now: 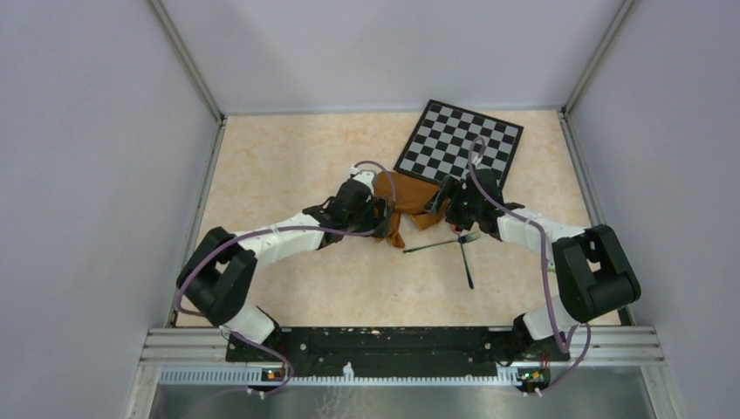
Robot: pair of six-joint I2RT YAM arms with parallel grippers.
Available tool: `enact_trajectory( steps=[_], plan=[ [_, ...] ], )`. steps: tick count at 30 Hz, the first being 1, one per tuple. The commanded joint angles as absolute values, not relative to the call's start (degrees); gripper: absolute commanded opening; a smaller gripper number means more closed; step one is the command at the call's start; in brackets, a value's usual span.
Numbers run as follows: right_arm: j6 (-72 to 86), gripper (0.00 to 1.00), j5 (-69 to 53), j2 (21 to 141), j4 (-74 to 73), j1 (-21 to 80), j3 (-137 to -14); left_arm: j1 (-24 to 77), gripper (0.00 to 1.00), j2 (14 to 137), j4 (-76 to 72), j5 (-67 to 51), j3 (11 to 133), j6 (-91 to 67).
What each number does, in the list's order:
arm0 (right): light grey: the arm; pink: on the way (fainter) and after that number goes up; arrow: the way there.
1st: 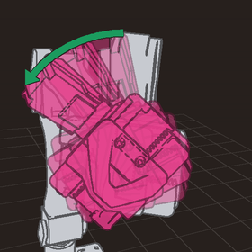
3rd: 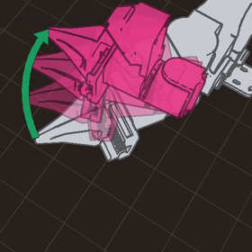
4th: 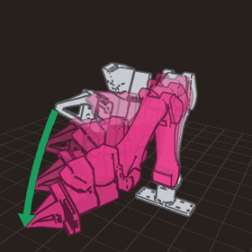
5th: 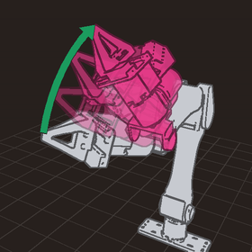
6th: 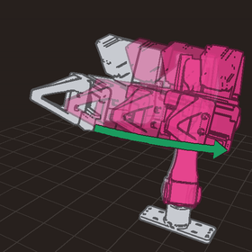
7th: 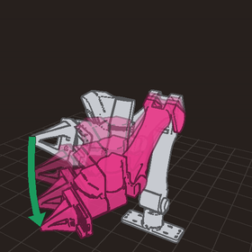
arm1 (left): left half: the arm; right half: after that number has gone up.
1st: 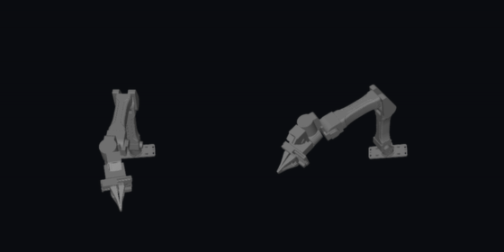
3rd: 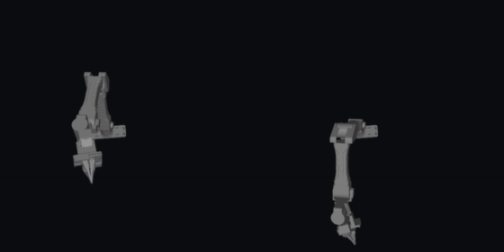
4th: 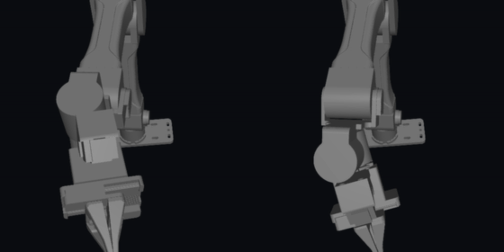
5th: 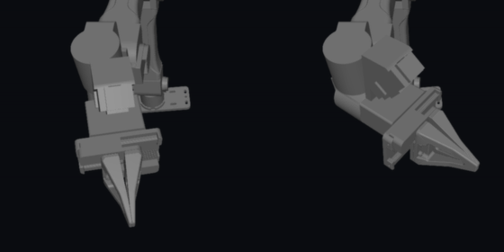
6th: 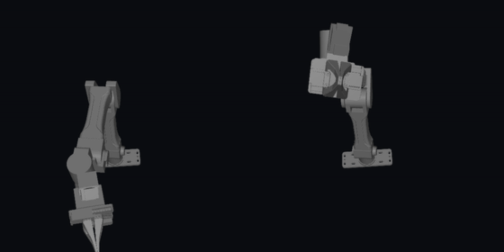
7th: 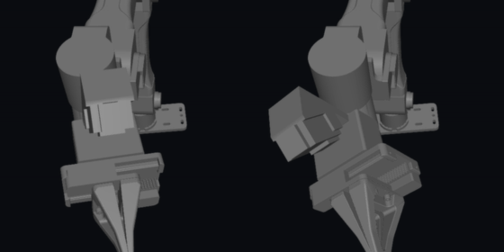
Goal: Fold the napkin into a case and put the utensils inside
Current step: Pick up the crumpled napkin from the center of the board.
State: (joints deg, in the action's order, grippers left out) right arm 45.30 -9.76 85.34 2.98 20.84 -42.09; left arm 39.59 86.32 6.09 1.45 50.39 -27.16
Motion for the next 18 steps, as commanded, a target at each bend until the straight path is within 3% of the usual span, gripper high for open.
enact_trajectory(
  steps=[1, 3, 6, 12, 14, 16, 18],
  plan=[
    [38.65, 0.80, -7.85, 87.92, 0.11, 20.64, -45.78, 39.66, 0.75, 91.82, 5.59, 8.90, 55.82, -30.75],
    [37.65, 0.76, -8.72, 89.61, 1.26, 20.93, -46.38, 39.71, 0.67, 93.71, 7.44, 12.72, 57.19, -31.52],
    [36.42, 0.67, -9.31, 93.69, 1.03, 22.22, -49.38, 39.48, 0.65, 96.32, 8.90, 16.83, 59.80, -31.95],
    [34.31, 0.55, -5.56, 97.60, -2.10, 25.06, -53.96, 38.94, 0.91, 100.43, 7.58, 12.87, 64.85, -31.02],
    [34.17, 0.45, -5.05, 97.94, -1.92, 25.38, -53.88, 38.48, 0.92, 101.81, 6.83, 12.60, 65.49, -31.46],
    [33.72, 0.29, -4.35, 97.84, -1.99, 25.61, -53.83, 37.73, 0.82, 103.83, 9.02, 13.03, 67.55, -32.18],
    [32.88, 0.11, -3.85, 97.40, -1.94, 25.86, -53.87, 37.03, 0.60, 104.94, 10.54, 14.31, 69.19, -32.05]
  ],
)
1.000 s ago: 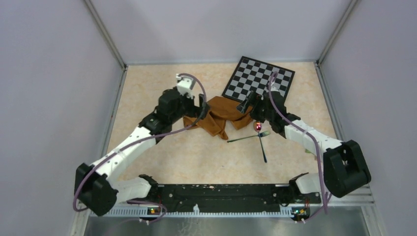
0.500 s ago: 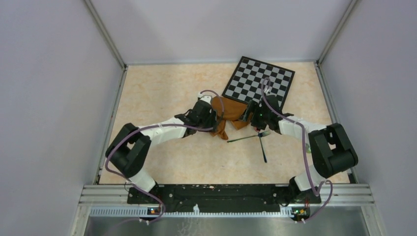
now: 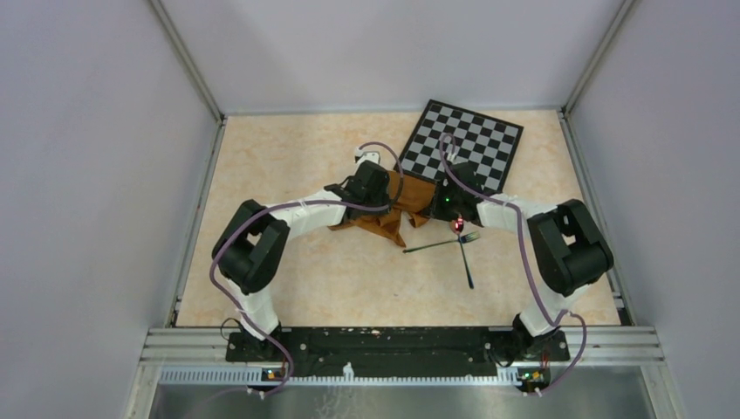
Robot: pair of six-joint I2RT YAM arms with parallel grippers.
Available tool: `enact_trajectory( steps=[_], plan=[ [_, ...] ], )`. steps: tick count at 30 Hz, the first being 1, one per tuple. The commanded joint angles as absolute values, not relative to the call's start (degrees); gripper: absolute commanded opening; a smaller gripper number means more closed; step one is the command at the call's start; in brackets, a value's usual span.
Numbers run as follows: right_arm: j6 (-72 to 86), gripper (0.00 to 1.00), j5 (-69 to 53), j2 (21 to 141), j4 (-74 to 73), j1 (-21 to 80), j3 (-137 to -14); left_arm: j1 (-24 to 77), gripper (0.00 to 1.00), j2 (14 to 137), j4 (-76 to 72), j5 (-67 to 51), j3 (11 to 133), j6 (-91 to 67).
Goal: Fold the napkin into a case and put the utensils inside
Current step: Pick up the crumpled napkin from the center of the board, then flatten out the crumpled napkin at the center of the board.
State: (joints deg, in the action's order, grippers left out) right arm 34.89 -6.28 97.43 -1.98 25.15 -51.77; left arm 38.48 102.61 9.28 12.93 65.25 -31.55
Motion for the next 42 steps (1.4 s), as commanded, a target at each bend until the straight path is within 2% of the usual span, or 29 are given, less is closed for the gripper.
enact_trajectory(
  steps=[1, 4, 5, 6, 10, 17, 21, 27, 30, 32, 37, 38, 39, 40, 41, 42],
  plan=[
    [32.32, 0.03, -3.83, 97.00, -1.87, 26.08, -53.92, 36.53, 0.50, 104.68, 10.54, 14.67, 69.45, -31.38],
    [29.04, 0.00, -3.39, 95.09, -3.27, 26.50, -55.17, 34.80, 0.24, 101.08, 11.62, 16.10, 69.81, -28.68],
    [27.61, 0.00, -3.07, 94.20, -4.22, 26.66, -56.31, 34.13, 0.06, 99.15, 12.60, 16.56, 70.15, -27.78],
    [26.27, 0.00, -2.60, 92.62, -5.33, 26.78, -57.26, 33.46, 0.00, 96.49, 13.94, 17.18, 70.45, -27.16],
    [20.32, 0.00, -4.42, 84.95, -9.00, 27.32, -61.09, 32.19, 0.00, 82.37, 16.71, 19.92, 70.40, -21.76],
    [16.18, 0.00, -18.91, 69.65, -9.65, 29.20, -65.92, 32.07, 0.00, 55.24, 24.50, 19.40, 75.21, -9.61],
    [16.80, 0.00, -23.70, 63.20, -9.50, 29.97, -69.21, 32.05, 0.00, 46.46, 28.60, 13.40, 82.53, -7.07],
    [22.96, 0.00, -34.45, 57.51, -2.82, 29.94, -69.66, 32.06, 0.00, 40.48, 31.70, 3.18, 89.20, -8.63],
    [26.76, 0.00, -36.41, 59.54, 1.11, 29.97, -68.29, 32.02, 0.00, 40.90, 33.67, 8.72, 88.30, -11.16],
    [28.15, 0.00, -32.68, 64.26, -1.58, 29.93, -69.58, 32.07, 0.00, 44.36, 37.25, 16.64, 87.02, -13.24],
    [22.37, 0.00, -22.74, 86.29, -12.64, 29.75, -80.94, 32.07, 0.00, 50.74, 40.61, 33.54, 74.12, -22.14],
    [19.90, 0.07, -18.76, 91.40, -14.80, 29.75, -84.43, 32.03, 0.00, 51.21, 39.42, 33.53, 69.78, -23.78],
    [18.73, 0.30, -15.48, 96.43, -17.07, 29.80, -88.01, 31.89, 0.04, 51.71, 38.52, 32.57, 65.50, -25.65],
    [15.74, 0.48, -13.67, 101.27, -19.29, 29.84, -91.56, 31.67, 0.21, 52.35, 38.82, 31.66, 62.32, -28.35],
    [14.14, 0.58, -11.48, 105.20, -22.99, 29.99, -97.22, 31.27, 0.49, 52.81, 41.09, 31.30, 60.25, -31.97],
    [13.27, 0.64, -8.19, 108.17, -27.36, 30.26, -100.66, 30.70, 0.66, 52.85, 43.37, 31.40, 59.68, -34.59]
  ],
)
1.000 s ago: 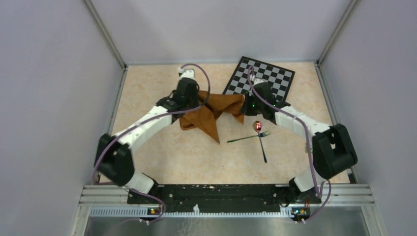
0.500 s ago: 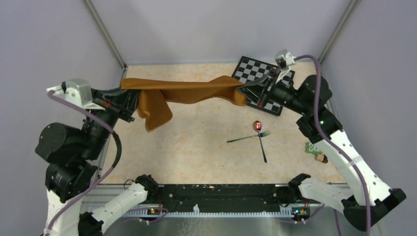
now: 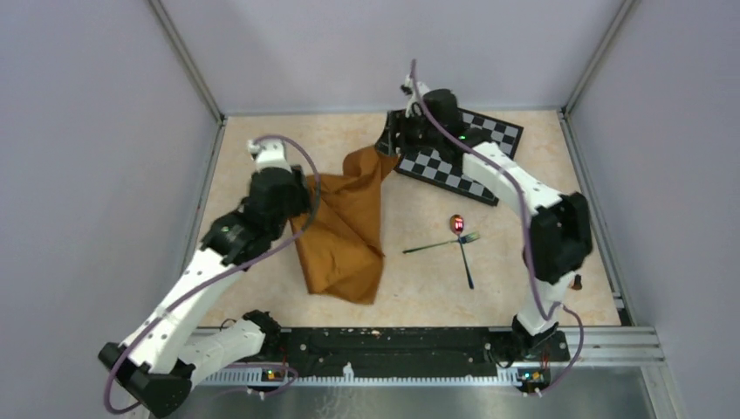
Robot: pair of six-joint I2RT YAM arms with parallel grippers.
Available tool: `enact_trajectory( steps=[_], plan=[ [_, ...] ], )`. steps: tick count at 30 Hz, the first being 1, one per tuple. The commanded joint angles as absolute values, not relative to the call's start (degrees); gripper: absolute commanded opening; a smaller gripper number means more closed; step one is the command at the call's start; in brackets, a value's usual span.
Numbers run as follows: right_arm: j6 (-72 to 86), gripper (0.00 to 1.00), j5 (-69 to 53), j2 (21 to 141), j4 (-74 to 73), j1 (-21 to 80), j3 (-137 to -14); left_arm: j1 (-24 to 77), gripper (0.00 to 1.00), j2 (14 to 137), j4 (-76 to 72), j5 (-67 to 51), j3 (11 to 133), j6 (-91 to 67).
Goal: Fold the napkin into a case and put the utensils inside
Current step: Flatten out the crumpled napkin at the center of the board.
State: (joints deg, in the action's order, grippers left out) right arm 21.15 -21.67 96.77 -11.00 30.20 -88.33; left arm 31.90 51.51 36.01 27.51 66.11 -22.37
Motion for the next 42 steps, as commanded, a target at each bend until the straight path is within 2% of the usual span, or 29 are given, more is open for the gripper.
enact_trajectory(
  steps=[1, 2, 4, 7, 10, 14, 16, 18, 21, 23, 29, 33, 35, 40, 42],
  plan=[
    [12.30, 0.69, -4.32, 109.33, -30.20, 30.94, -102.05, 30.27, 0.77, 52.05, 44.97, 31.73, 59.41, -35.57],
    [11.18, 0.76, -1.77, 108.62, -31.02, 31.72, -101.54, 30.17, 0.86, 50.56, 46.02, 32.63, 59.23, -35.88],
    [10.61, 0.80, -0.61, 106.32, -31.25, 33.37, -99.25, 30.04, 0.98, 45.74, 46.32, 33.63, 58.84, -35.12],
    [14.28, 0.80, -3.83, 102.26, -30.06, 34.80, -92.52, 30.06, 0.99, 40.76, 45.61, 32.72, 58.45, -33.52],
    [18.35, 0.80, -8.21, 96.34, -25.87, 37.34, -81.27, 30.06, 0.99, 39.34, 42.39, 24.29, 56.92, -31.68],
    [26.89, 0.75, -13.53, 88.97, -19.24, 40.14, -66.31, 30.11, 0.99, 46.24, 39.87, 7.07, 54.43, -33.95],
    [30.74, 0.73, -16.96, 85.35, -15.56, 40.43, -59.52, 30.07, 0.99, 50.54, 39.83, 2.09, 52.79, -37.61],
    [32.46, 0.73, -14.93, 83.46, -12.98, 40.39, -54.13, 30.05, 0.99, 54.19, 36.86, 0.58, 49.72, -39.69],
    [30.67, 0.72, -9.45, 84.90, -14.54, 39.20, -55.03, 28.62, 0.99, 59.30, 34.42, 6.46, 47.51, -44.40],
    [30.20, 0.71, -9.80, 86.63, -12.37, 37.74, -56.28, 24.03, 0.99, 62.60, 33.36, 7.50, 48.26, -45.44],
    [34.19, 0.55, -15.54, 95.42, -3.47, 34.75, -59.68, 9.48, 0.98, 66.13, 21.95, 5.55, 44.90, -48.65],
    [36.48, 0.29, -18.50, 102.11, 2.51, 34.66, -61.99, 2.23, 0.78, 71.19, 13.44, 0.37, 43.46, -52.79],
    [36.49, 0.22, -18.33, 104.85, 3.33, 34.77, -63.10, 0.46, 0.63, 74.51, 7.69, -2.80, 43.55, -52.79],
    [35.97, 0.17, -17.37, 108.65, 4.09, 34.76, -64.08, -2.22, 0.46, 85.47, 4.08, -0.53, 48.26, -52.71],
    [35.65, 0.16, -16.91, 109.01, 4.70, 34.73, -64.00, -3.45, 0.45, 90.67, 4.52, -0.53, 50.39, -52.65]
  ],
)
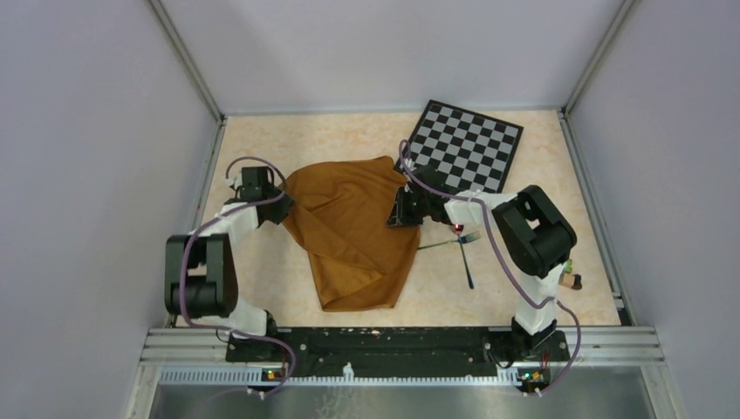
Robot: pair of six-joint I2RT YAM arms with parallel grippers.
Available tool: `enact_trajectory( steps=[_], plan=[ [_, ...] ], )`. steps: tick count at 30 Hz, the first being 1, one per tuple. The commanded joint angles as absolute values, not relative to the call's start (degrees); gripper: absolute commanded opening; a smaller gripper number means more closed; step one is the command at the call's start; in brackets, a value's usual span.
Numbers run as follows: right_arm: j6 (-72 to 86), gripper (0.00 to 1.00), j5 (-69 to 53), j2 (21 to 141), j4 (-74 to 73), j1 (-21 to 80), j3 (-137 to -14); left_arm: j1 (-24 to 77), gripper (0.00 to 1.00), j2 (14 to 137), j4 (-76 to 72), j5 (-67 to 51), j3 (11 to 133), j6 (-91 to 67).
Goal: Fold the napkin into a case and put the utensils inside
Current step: Flatten out the crumpled napkin at the center of the board.
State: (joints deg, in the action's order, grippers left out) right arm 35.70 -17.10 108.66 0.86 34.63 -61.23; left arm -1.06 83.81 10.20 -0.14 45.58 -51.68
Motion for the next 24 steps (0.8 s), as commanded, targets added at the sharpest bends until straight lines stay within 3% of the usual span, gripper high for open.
enact_trajectory(
  steps=[1, 10, 16, 20, 21, 23, 24],
  plan=[
    [35.70, 0.16, -16.99, 109.05, 5.31, 34.79, -63.74, -4.12, 0.45, 93.02, 5.14, -0.49, 51.61, -52.83],
    [35.16, 0.18, -16.89, 111.35, 7.01, 34.80, -64.61, -11.64, 0.42, 112.23, 13.82, -0.76, 67.06, -47.00],
    [32.49, 0.24, -14.77, 115.42, 3.50, 34.80, -70.16, -19.30, 0.43, 126.28, 28.41, 3.17, 89.65, -36.54],
    [26.78, 0.38, -11.18, 118.85, -4.32, 34.79, -77.73, -17.92, 0.60, 127.63, 39.62, 10.55, 106.91, -28.10],
    [25.11, 0.42, -9.88, 119.77, -7.13, 34.92, -80.22, -16.79, 0.71, 125.63, 40.25, 12.24, 107.60, -26.36],
    [22.10, 0.49, -7.29, 119.95, -11.83, 35.76, -83.86, -14.10, 0.83, 119.60, 40.27, 13.62, 104.69, -23.48],
    [21.20, 0.53, -6.24, 119.62, -13.40, 36.55, -85.07, -13.03, 0.95, 116.36, 40.17, 13.81, 100.41, -23.19]
  ],
)
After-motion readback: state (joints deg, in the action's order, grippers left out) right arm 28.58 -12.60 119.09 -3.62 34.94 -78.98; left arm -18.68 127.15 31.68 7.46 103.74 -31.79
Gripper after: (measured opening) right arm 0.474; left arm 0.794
